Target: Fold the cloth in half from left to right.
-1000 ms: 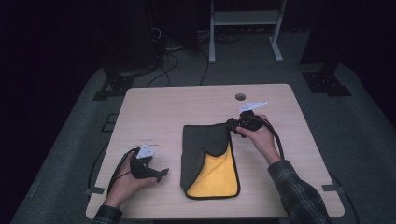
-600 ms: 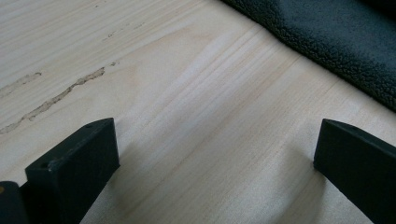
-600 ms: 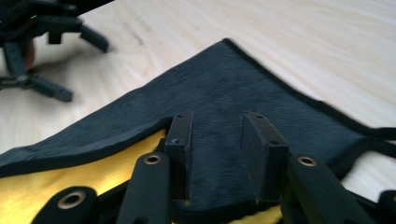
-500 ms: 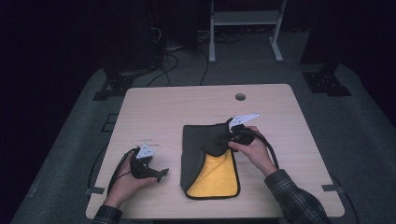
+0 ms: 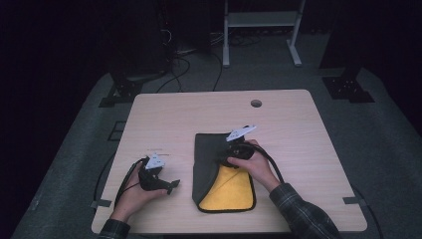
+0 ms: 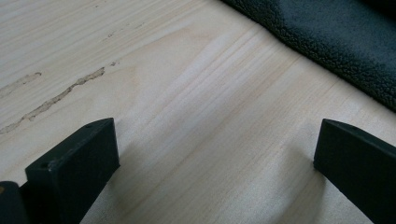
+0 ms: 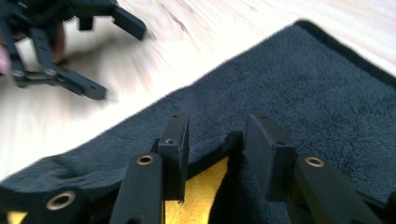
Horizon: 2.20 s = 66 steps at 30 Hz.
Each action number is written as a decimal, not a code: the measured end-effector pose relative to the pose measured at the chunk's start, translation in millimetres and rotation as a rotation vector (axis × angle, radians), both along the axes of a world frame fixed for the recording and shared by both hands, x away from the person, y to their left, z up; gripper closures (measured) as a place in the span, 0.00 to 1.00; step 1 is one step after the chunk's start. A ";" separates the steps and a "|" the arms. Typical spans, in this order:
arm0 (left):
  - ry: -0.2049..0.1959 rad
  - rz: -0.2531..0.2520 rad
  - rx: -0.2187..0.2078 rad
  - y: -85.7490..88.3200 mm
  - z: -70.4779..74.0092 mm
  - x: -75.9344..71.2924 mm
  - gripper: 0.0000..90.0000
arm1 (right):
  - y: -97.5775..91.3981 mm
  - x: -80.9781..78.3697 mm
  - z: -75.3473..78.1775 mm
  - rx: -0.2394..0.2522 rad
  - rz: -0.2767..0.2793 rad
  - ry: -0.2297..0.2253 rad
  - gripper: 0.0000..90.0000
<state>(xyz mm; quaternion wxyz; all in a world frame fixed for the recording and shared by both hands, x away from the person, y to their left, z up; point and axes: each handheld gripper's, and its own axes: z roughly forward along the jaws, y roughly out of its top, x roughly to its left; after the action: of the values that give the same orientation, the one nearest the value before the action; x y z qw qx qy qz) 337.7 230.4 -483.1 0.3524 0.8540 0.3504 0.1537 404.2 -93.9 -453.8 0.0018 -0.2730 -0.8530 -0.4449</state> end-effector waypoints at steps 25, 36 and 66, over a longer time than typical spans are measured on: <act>0.000 0.000 0.000 0.0 0.0 0.0 0.00 | -32.3 -38.9 20.6 0.059 0.001 -0.037 0.93; 0.000 0.000 0.000 0.0 0.0 0.0 0.00 | -69.3 -84.7 22.5 0.045 -0.001 -0.029 0.95; -0.002 0.011 -0.001 -0.7 -0.1 -0.9 0.00 | -115.5 -142.8 6.7 -0.039 -0.093 -0.034 0.82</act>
<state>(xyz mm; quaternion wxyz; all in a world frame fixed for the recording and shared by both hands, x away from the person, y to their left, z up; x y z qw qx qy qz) 336.8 229.7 -483.2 0.3525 0.8516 0.3549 0.1565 261.3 -209.4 -447.1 -0.0385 -0.3047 -0.8478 -0.4324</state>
